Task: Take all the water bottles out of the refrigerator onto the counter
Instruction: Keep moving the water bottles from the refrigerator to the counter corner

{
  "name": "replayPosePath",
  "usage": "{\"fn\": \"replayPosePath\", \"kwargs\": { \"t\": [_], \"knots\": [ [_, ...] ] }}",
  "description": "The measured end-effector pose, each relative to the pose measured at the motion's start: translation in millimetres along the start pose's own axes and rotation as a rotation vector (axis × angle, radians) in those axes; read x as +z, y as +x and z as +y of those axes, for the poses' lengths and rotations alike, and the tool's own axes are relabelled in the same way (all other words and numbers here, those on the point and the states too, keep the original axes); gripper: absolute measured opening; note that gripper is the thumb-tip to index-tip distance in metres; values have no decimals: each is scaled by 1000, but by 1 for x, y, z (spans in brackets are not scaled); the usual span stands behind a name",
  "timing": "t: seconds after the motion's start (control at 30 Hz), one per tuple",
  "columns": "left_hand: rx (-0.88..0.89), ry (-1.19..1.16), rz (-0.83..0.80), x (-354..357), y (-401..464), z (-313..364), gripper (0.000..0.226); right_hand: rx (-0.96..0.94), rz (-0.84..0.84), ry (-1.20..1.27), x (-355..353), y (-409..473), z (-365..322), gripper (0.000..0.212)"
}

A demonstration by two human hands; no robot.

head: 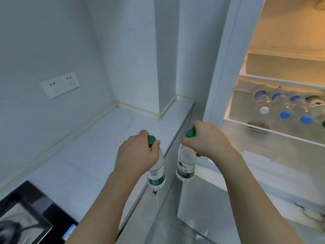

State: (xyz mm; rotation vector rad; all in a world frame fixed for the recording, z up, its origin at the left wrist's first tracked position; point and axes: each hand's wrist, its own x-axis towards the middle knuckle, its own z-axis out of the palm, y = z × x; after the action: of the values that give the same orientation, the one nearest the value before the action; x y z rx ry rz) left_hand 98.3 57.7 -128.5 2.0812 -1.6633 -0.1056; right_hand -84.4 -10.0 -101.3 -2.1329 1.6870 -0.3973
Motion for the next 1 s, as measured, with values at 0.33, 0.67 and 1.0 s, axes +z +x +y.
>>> {"fn": "replayPosePath", "kwargs": {
  "t": [0.33,0.67,1.0],
  "knots": [
    [-360,156,158,-32,-19,-73,28,-347,-326,42,55,43,-84,18],
    [-693,297,297,-58,-80,-119,31,-681,-494,31,122,45,-163,24],
    [-974,302,443,-109,-185,-150,21,-929,-654,2,156,-45,-238,21]
  ]
}}
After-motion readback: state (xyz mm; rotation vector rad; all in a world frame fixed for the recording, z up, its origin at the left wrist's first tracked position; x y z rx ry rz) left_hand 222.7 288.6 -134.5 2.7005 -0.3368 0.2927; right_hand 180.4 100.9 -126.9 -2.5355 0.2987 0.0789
